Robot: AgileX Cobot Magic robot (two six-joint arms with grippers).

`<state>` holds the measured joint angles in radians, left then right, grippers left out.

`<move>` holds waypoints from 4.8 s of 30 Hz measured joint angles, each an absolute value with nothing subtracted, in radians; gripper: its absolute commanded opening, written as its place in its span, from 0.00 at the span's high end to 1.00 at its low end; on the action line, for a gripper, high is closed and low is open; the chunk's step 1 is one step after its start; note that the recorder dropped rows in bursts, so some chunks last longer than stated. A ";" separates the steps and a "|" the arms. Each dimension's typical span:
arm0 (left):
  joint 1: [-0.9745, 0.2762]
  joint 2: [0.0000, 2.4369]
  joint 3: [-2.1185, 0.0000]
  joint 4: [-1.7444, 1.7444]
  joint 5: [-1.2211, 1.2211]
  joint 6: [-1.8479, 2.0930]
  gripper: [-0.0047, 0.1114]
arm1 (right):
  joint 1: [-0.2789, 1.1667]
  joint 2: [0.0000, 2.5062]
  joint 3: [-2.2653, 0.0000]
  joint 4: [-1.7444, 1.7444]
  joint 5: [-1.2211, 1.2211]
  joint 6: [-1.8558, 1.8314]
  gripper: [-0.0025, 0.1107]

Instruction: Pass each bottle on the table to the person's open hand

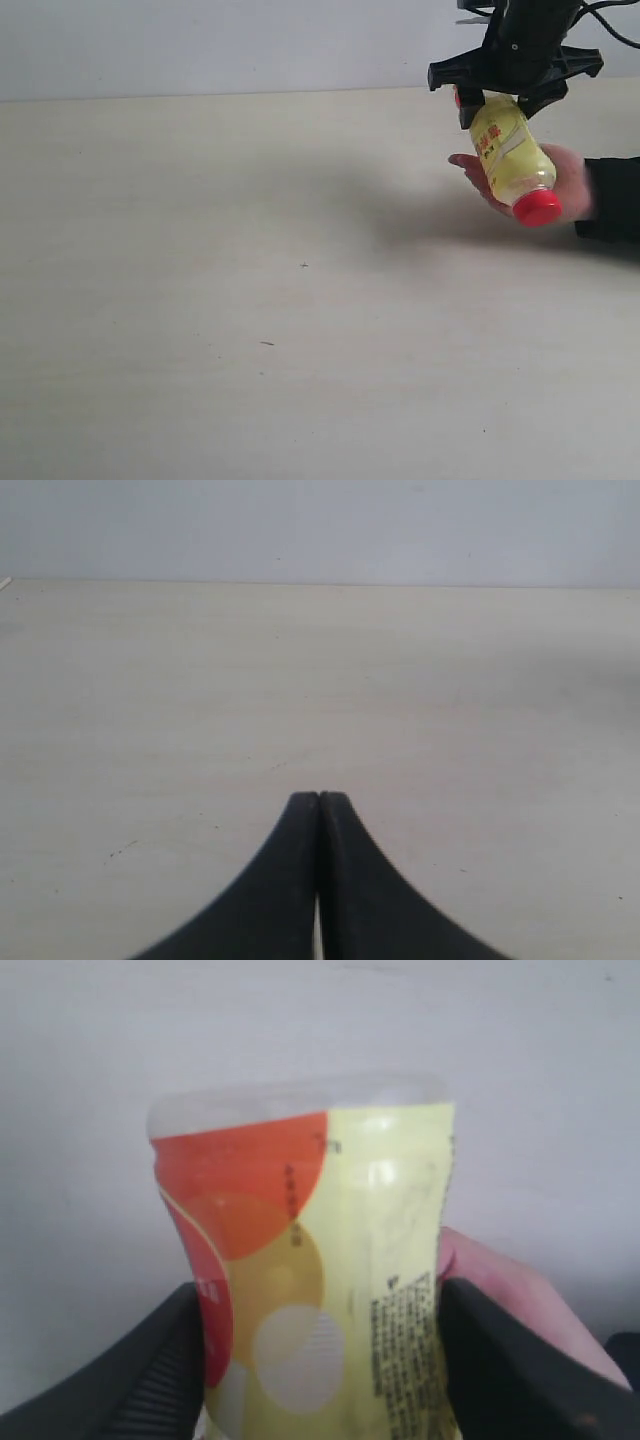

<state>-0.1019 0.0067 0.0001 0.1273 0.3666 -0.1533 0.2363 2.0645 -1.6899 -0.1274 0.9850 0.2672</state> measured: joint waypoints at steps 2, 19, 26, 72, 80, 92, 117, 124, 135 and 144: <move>-0.102 0.007 0.000 0.127 0.367 -0.153 0.96 | 0.236 2.076 -1.690 -0.137 0.976 0.271 0.98; -0.102 0.007 0.000 0.127 0.367 -0.153 0.96 | 0.236 2.092 -1.690 -0.247 0.976 0.314 0.87; -0.102 0.007 0.000 0.127 0.367 -0.153 0.96 | 0.236 2.092 -1.690 -0.249 0.976 0.314 0.66; -0.102 0.007 0.000 0.127 0.367 -0.153 0.96 | 0.236 1.857 -1.690 -0.170 0.970 0.158 0.21; -0.102 0.007 0.000 0.127 0.367 -0.153 0.96 | 0.236 1.702 -1.690 -0.036 1.067 0.024 0.29; -0.102 0.007 0.000 0.127 0.367 -0.153 0.96 | 0.236 1.496 -1.690 0.127 1.214 -0.039 0.98; -0.102 0.007 0.000 0.127 0.367 -0.153 0.96 | 0.236 0.930 -1.089 0.318 0.750 -0.146 0.98; -0.102 0.007 0.000 0.127 0.367 -0.153 0.96 | 0.236 0.841 -0.815 0.334 0.667 -0.146 0.98; -0.102 0.007 0.000 0.127 0.367 -0.153 0.96 | 0.236 0.841 -0.747 0.338 0.715 -0.146 0.98; -0.102 0.007 0.000 0.127 0.367 -0.153 0.96 | 0.236 0.841 -0.747 0.338 0.715 -0.146 0.98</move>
<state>-0.1019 0.0067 0.0001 0.1273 0.3666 -0.1533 0.2363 0.8405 -0.7468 0.3382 0.7149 -0.1460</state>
